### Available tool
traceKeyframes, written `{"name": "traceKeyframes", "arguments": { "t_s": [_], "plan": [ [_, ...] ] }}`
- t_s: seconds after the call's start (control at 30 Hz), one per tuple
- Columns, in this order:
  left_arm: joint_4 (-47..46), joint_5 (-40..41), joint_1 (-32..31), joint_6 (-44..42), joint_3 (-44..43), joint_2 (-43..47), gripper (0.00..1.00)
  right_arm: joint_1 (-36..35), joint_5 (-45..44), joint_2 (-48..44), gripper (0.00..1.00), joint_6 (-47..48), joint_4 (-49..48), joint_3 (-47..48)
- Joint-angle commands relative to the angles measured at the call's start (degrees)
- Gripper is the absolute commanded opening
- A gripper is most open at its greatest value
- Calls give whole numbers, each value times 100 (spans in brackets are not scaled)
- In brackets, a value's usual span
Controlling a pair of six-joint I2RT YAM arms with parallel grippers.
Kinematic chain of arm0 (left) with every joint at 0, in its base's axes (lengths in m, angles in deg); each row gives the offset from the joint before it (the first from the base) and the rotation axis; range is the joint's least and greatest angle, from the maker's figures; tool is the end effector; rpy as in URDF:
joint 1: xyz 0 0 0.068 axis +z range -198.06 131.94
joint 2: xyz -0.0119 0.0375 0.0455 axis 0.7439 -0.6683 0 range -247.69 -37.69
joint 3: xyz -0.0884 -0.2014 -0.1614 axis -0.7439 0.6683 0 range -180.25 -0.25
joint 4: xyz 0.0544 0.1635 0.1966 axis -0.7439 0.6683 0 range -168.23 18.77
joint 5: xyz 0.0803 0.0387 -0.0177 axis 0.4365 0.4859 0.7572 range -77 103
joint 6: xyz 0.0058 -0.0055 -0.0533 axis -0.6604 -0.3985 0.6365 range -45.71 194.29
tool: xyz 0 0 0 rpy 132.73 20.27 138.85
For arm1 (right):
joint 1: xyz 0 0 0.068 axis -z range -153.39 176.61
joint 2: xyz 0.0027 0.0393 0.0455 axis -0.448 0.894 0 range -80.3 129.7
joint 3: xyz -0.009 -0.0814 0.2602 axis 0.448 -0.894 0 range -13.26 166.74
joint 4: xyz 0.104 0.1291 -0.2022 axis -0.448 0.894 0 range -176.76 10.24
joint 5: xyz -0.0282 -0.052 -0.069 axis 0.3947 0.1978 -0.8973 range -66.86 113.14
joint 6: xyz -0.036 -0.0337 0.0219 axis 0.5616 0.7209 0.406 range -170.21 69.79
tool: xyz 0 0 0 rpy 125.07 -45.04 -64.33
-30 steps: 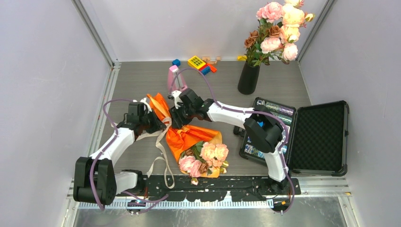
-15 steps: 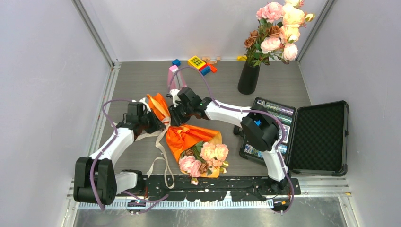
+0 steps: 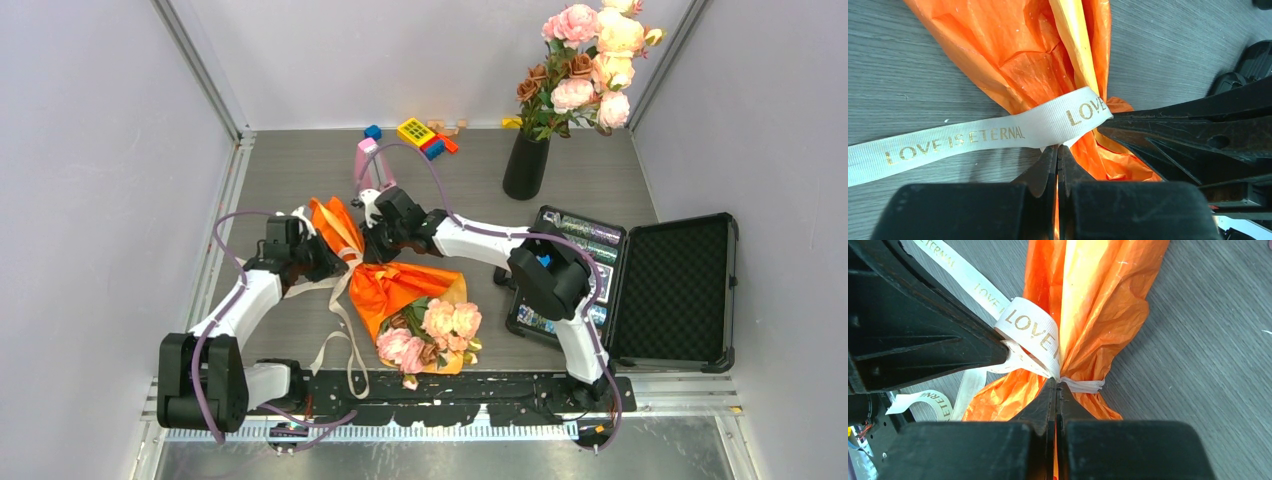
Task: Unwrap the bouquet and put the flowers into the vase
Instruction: Untie the ribbon from the wrapping paper.
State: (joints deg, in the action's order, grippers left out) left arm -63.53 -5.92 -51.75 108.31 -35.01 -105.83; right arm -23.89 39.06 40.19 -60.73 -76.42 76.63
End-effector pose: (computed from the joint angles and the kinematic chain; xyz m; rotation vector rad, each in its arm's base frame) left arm 0.2299 -0.0263 0.1938 -0.4928 2.4196 -0.6937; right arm 0.2958 0.3745 0.1970 -0.9657 2.2062 0.8464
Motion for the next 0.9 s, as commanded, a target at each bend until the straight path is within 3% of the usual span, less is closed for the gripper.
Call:
{"name": "traceKeyframes", "arguments": {
  "t_s": [0.0,0.77,0.87],
  "plan": [
    [172,107,187,-49,56,78,0,158,-552,-434,0,-146,-305,-225],
    [-117,-232,768,87,288,-134,0,421,-479,-1013,0,-765,-598,-999],
    [-117,-231,815,87,325,-101,0,441,-583,-1095,5,-787,-594,-1065]
  ]
}}
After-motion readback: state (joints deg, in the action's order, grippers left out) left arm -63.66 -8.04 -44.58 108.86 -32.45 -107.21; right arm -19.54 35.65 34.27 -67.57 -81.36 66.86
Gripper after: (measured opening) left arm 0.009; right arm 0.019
